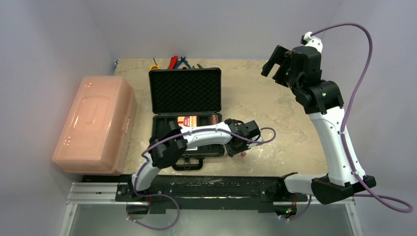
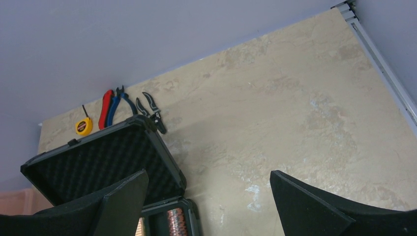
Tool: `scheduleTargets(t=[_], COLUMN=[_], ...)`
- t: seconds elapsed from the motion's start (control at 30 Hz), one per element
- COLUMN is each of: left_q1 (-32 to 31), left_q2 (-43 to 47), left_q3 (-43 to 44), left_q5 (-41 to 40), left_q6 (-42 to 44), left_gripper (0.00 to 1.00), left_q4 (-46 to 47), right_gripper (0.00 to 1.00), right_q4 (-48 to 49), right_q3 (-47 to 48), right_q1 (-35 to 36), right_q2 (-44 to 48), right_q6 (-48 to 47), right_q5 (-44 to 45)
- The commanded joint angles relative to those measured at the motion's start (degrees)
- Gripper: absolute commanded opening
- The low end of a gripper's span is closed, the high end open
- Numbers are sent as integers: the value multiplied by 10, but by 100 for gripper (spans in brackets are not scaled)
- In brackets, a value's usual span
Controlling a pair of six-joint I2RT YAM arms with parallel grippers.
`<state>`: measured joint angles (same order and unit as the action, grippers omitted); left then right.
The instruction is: Pack up texas hold em set
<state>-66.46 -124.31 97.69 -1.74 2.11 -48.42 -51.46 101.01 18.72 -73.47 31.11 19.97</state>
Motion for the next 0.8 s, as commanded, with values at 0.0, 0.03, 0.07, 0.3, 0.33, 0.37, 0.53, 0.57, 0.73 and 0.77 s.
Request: scheduleTargets(t=[0.0,0.03,0.07,0.3,0.33,0.37,0.53,0.57,0.73,0.77], left_q1=[-3,-3,-3,-3,-3,-3,-2,-2,7,14], left_q2=[83,95,107,194,206,216,258,262,264,263], left_q3=[-16,-20,-25,-58,-61,-67,-94,-96,-103,-104], left_q5=[-13,-18,-25,-74,-81,-89,-143,-153,-196,-190], left_q6=[-17,-32,-39,-73,-80,-86,-128,-135,-191,-200], left_gripper=[0,0,0,0,0,0,0,0,0,0], left_q4=[8,7,8,0,-3,-3,-12,-16,-37,-39], right_gripper=[99,99,99,99,99,99,99,99,99,99], right_q4=[9,9,8,9,10,11,14,14,15,15], right_q3=[3,3,2,-9,-11,-13,-22,-22,-24,-25], right_q1=[-1,-1,-1,-1,-1,0,-1,-1,-1,-1], right_q2=[18,20,21,32,34,35,39,39,39,40], right_q6=[9,9,9,8,9,10,10,11,10,10], right_q5=[4,4,5,13,13,14,12,11,9,8])
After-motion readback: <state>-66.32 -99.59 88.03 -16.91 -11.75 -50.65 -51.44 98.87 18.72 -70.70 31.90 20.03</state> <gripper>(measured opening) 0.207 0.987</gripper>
